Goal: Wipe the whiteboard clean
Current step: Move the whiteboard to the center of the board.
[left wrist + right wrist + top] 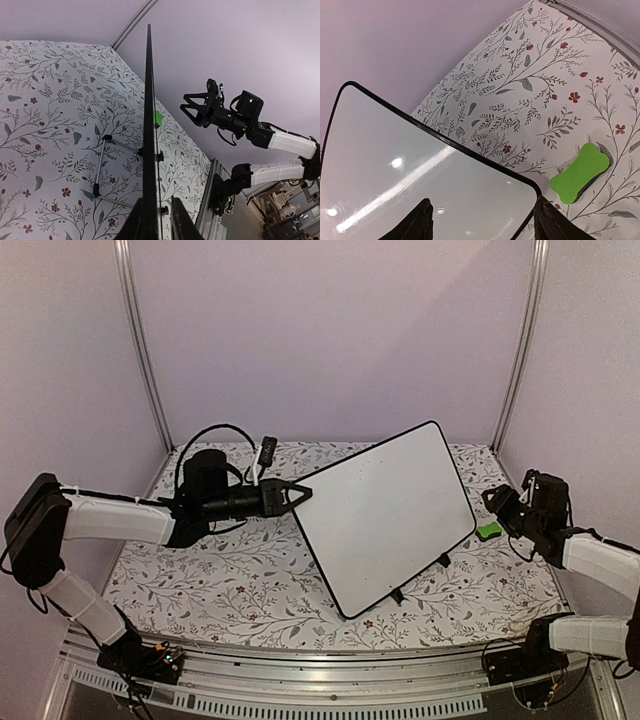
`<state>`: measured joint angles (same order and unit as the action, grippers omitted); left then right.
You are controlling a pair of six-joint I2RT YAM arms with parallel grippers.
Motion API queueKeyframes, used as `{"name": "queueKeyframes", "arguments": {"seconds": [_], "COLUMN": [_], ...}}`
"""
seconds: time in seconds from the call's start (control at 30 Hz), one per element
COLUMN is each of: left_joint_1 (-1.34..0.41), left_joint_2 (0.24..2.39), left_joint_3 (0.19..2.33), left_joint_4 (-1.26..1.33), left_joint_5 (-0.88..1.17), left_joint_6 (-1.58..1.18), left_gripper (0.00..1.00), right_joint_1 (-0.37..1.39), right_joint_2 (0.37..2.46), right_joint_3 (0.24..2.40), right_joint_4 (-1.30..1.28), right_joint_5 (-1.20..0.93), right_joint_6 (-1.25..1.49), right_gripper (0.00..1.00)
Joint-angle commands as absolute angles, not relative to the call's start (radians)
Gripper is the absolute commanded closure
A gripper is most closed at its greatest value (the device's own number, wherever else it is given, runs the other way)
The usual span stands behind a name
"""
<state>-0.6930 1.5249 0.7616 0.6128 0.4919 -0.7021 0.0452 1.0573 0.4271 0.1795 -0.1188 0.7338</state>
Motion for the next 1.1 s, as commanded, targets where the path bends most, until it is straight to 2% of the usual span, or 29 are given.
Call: {"name": "queueKeyframes", "arguments": {"seconds": [0.0, 0.1, 0.17, 0.3, 0.5, 0.53, 0.83, 1.07], "left_joint_1": [-0.701, -0.698, -0.697, -0.692, -0.677, -0.670, -0.585, -0.556], "left_joint_2": [1.530, 1.517, 1.502, 1.470, 1.397, 1.381, 1.250, 1.213], "left_joint_3": [0.753, 0.749, 0.742, 0.727, 0.661, 0.644, 0.482, 0.456], "left_joint_4": [0.603, 0.599, 0.598, 0.599, 0.624, 0.631, 0.701, 0.696], "left_joint_5": [0.510, 0.498, 0.486, 0.455, 0.349, 0.325, 0.229, 0.239], "left_joint_6": [-0.683, -0.682, -0.678, -0.675, -0.698, -0.707, -0.814, -0.818], "left_gripper": [0.80, 0.75, 0.68, 0.46, 0.07, 0.04, 0.04, 0.04], "right_joint_1": [0.041, 0.054, 0.089, 0.191, 0.305, 0.326, 0.445, 0.505], "right_joint_2": [1.011, 1.002, 0.997, 1.001, 1.055, 1.071, 1.247, 1.299], "right_joint_3": [0.409, 0.396, 0.384, 0.374, 0.397, 0.406, 0.467, 0.489], "right_joint_4": [0.119, 0.115, 0.098, 0.041, -0.032, -0.045, -0.090, -0.100], "right_joint_5": [-0.150, -0.214, -0.216, -0.170, -0.095, -0.067, 0.037, 0.074], "right_joint_6": [0.693, 0.678, 0.651, 0.591, 0.512, 0.504, 0.473, 0.481], "right_gripper": [0.33, 0.34, 0.34, 0.39, 0.46, 0.46, 0.53, 0.58]}}
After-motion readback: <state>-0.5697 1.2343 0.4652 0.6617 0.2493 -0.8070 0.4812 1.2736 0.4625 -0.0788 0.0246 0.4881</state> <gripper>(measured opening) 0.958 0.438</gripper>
